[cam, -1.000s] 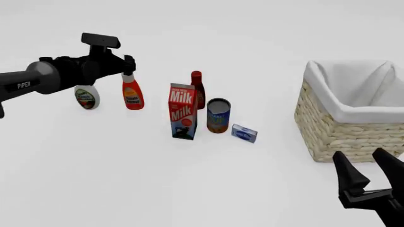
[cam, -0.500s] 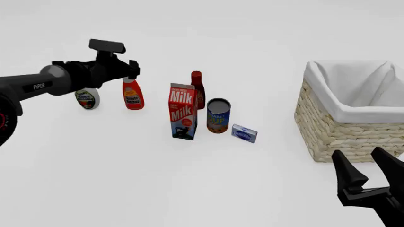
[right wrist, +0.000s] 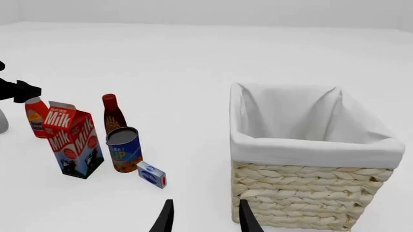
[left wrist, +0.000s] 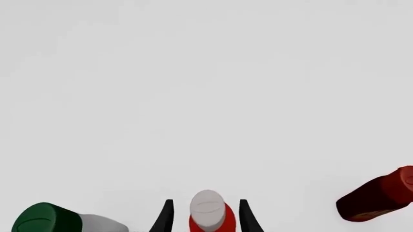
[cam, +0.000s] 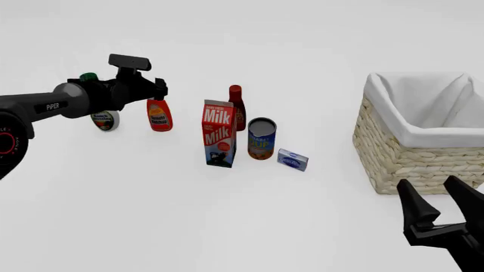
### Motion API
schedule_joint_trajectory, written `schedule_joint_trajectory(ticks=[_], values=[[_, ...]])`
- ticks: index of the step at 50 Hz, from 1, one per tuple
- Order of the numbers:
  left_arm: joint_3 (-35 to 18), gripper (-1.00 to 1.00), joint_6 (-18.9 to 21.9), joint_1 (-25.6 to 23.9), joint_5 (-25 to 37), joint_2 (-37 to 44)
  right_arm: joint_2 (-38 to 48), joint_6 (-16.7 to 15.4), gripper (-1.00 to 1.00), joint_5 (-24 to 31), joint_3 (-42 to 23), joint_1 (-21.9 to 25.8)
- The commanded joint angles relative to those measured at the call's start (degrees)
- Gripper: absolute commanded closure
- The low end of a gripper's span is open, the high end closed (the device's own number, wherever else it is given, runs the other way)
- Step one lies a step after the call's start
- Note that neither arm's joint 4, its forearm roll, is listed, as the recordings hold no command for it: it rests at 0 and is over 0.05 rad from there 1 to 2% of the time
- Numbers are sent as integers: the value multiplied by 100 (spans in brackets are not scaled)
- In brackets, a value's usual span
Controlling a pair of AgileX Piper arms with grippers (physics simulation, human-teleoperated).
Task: Pick the ketchup and place it in the basket.
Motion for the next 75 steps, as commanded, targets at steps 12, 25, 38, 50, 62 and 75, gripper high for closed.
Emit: schedule_joint_trajectory(ticks=[12,25,38,50,62,75], values=[[78,-100,-26,27,-107,133,14,1,-100,1,0,-6],[11,-100,-64,5,-99,228,55,10,-100,-26,0,-5],[5,-100,-74,-3,-147,338,130,30,-100,-85,0,-1],[76,100,-50,-2,-163,135,171,37,-100,-119,1,22],[259,100,-27,-39,-99,-340,5,22,-100,11,0,25],[384,100,65,-35,97,-821,-116,-16,-100,98,0,5]])
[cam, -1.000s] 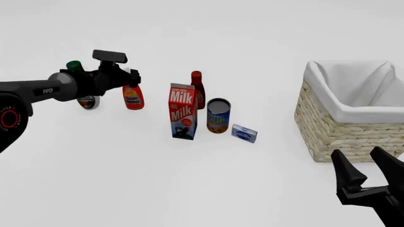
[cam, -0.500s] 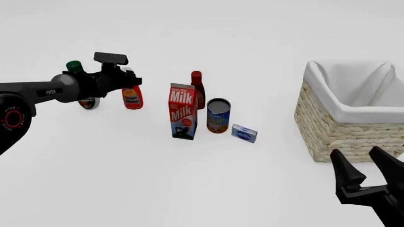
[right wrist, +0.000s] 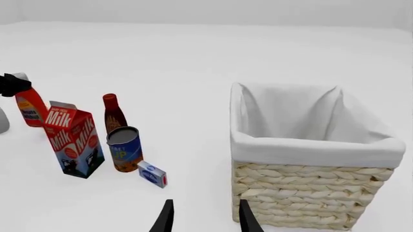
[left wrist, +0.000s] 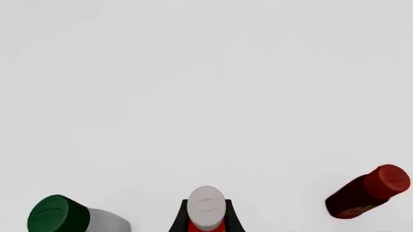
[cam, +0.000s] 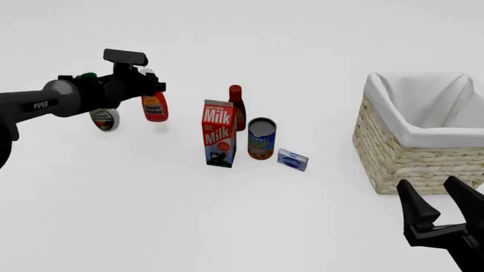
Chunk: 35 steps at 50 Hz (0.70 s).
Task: Pick the ketchup and place it in the basket.
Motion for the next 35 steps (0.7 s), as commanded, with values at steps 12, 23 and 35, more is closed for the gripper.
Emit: schedule_joint_trajectory(ticks=[12,23,35], values=[[386,100,150,-78,306,-1091,-477,-161,-100,353,3,-19],[1191,100,72,-331,399,-2212,-1717,-384,-100,1464,-334,53],[2041,100,154,-662,573,-3428,-2044,-483,-100,2179,-956,419]])
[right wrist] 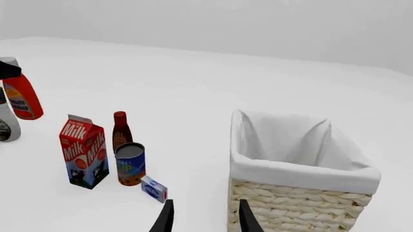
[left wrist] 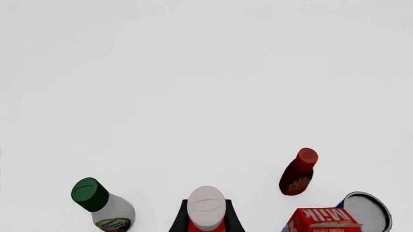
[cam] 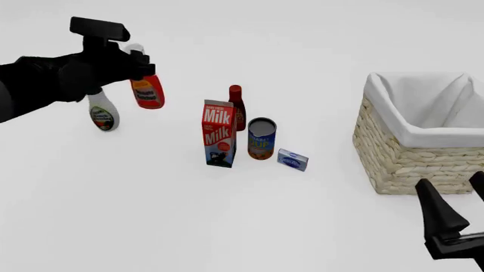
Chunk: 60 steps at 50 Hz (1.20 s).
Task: Pick the ketchup and place it in the basket.
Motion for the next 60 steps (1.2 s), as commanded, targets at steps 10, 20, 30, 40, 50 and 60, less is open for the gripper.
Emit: schedule_joint_trajectory(ticks=[10,20,30,40,50,60], values=[[1175,100,168,-685,592,-2085,-240,-176,-100,850,-943,602],[1476,100,292,-1224,1046,-2859,231,-309,-100,674,-1230,1168],[1431,100,461,-1481,1508,-3242,915,-583,-100,181,-1240,1623],[1280,100,506,-1954,2011,-3636,1256,-684,-100,46,-1499,2060],[1142,100,541,-2306,2332,-3877,1506,-843,-100,-16,-1807,2404],[1004,100,612,-2636,2537,-3924,2085,-1057,-100,-55,-2181,2823]])
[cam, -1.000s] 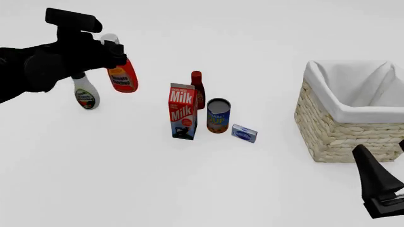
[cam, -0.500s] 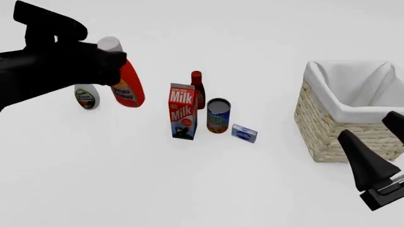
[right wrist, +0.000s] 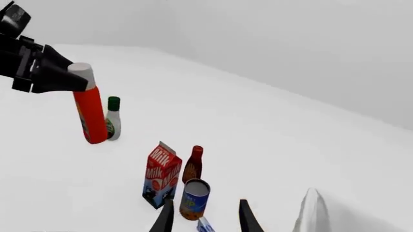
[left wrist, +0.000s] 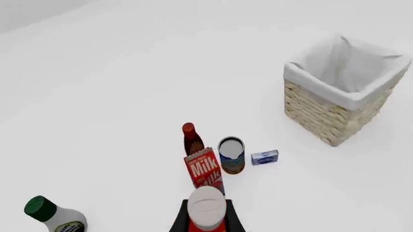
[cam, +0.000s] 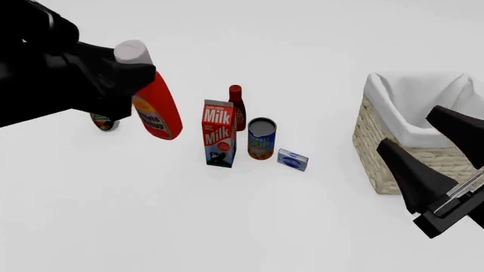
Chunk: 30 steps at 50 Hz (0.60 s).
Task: Pick the ketchup and place it in the basket.
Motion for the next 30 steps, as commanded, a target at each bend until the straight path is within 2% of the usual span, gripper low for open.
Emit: schedule_joint_trajectory(ticks=[1,3,4,13,30], values=[[-180,100,149,-387,280,-161,622,-220,-100,-74,-383,460],[-186,100,200,-388,278,-162,856,-237,-100,-82,-429,506],[-203,100,192,-447,287,-149,891,-139,-100,-69,-513,590],[-310,100,229,-732,381,-134,1269,-337,-100,-31,-770,909],[-492,100,323,-1100,535,-138,1817,-359,-100,134,-1314,1440]])
